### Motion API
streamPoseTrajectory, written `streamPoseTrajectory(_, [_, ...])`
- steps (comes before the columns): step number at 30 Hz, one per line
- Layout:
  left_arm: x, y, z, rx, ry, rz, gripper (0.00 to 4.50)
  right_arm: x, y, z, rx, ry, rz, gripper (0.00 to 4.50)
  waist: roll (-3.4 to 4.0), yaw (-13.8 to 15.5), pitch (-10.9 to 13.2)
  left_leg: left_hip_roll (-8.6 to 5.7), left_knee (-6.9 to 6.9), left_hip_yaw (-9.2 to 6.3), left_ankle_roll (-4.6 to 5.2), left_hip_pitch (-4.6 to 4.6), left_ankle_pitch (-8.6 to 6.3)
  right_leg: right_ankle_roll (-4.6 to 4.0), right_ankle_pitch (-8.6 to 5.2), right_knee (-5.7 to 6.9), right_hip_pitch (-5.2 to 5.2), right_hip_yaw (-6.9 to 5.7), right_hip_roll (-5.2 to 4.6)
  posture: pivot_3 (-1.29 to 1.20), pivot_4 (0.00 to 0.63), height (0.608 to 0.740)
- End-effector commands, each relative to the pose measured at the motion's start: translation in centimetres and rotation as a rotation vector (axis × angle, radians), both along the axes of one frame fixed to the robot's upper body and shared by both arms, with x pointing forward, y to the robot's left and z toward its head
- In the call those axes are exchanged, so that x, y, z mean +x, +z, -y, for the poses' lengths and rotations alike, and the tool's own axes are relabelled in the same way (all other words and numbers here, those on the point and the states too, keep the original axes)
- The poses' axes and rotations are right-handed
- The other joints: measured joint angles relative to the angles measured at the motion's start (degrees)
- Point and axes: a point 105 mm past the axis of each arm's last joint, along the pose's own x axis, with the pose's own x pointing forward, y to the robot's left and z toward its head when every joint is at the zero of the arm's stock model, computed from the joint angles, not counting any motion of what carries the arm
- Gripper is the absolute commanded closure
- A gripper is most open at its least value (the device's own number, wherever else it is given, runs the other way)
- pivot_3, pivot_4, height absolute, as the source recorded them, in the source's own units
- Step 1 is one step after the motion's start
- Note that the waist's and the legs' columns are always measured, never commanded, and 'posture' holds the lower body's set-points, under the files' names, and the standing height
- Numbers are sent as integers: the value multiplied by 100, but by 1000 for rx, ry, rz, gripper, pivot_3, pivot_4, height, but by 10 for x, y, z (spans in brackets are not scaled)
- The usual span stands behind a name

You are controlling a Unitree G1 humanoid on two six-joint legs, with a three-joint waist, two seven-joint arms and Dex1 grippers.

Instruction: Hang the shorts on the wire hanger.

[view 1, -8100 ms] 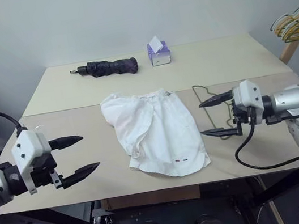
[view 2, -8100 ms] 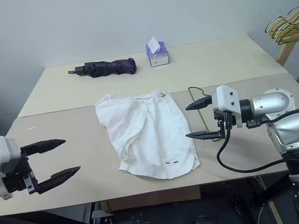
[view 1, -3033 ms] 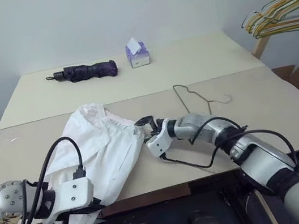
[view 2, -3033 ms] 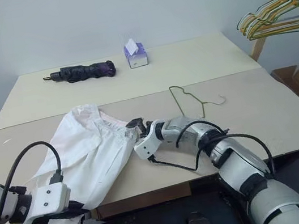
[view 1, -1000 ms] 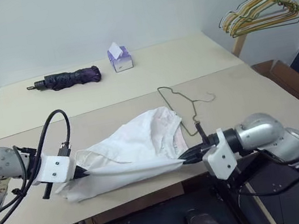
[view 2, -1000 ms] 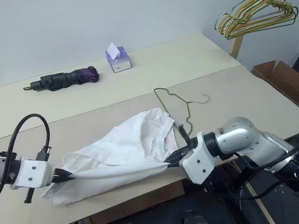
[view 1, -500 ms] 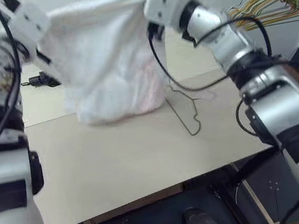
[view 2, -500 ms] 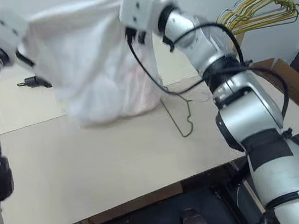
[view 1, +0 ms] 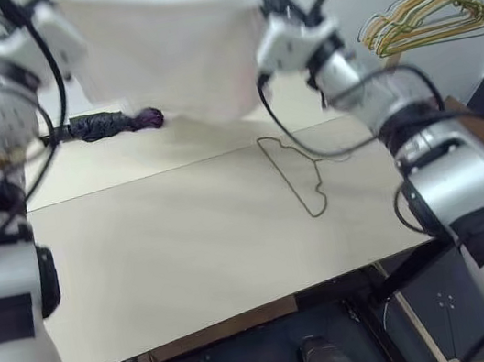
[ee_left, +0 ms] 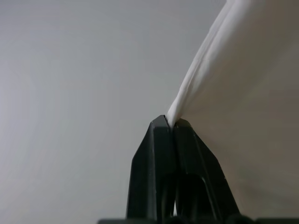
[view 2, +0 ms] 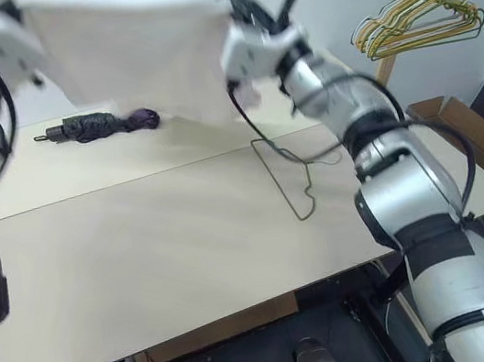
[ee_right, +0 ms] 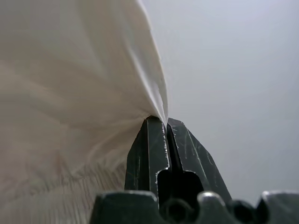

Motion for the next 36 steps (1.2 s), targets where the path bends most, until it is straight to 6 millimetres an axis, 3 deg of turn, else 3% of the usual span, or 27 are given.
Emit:
streamPoseTrajectory(1, [-32, -26, -10, 10, -122, -144, 4500, -21, -38, 7, -131, 136, -64, 4475, 7, -74, -9, 12, 2, -3, 0, 3, 0, 3, 1, 10, 2, 4, 1, -97, 0, 740])
streamPoseTrajectory(4, [-59, -91, -15, 97, -178, -410, 4500, -44, -92, 9, -286, 261, -191, 4475, 11, -260, -18, 22, -5, -6, 1, -1, -1, 2, 2, 10, 2, 7, 5, -91, 0, 740])
streamPoseTrajectory(7, [-90, -147, -18, 167, -199, -657, 4500, -66, -133, 16, -401, 342, -301, 4475, 12, -398, -46, 26, -12, -9, 7, 2, -5, 3, 1, -1, 4, 13, 7, -87, 0, 740])
streamPoseTrajectory(12, [-144, -195, -8, 240, -283, -990, 4500, -92, -173, 27, -536, 413, -421, 4475, 10, -443, -47, 44, -13, -14, 11, 68, -11, 4, -1, -49, 86, 5, 14, -85, 6, 740])
streamPoseTrajectory(17, [-185, -212, -6, 381, -356, -1246, 4500, -108, -198, 36, -662, 431, -476, 4475, 10, -317, -48, 53, -22, -13, 14, 168, -20, 0, -11, -66, 194, -2, 17, -95, 20, 740])
streamPoseTrajectory(22, [-231, -221, -10, 527, -408, -1477, 4500, -103, -200, 40, -665, 359, -442, 4475, 10, -289, -48, 55, -21, -2, 15, 182, -21, -4, -21, -62, 201, 2, 17, -110, 38, 740])
streamPoseTrajectory(29, [-252, -225, -4, 479, -406, -1526, 4500, -113, -205, 43, -660, 361, -438, 4475, 12, -176, -45, 59, -22, 5, 26, 208, -31, -14, -44, -68, 229, 3, 21, -114, 43, 740])
streamPoseTrajectory(35, [-266, -250, -6, 449, -399, -1601, 4500, -116, -202, 40, -634, 361, -429, 4475, 13, -161, -45, 68, -22, 5, 34, 243, -47, 11, -84, -81, 275, -2, 24, -113, 45, 740])
streamPoseTrajectory(36, [-266, -259, -9, 441, -386, -1607, 4295, -117, -201, 40, -626, 363, -431, 4266, 15, -151, -45, 69, -22, 5, 35, 242, -49, 7, -82, -80, 274, -3, 24, -112, 45, 740])
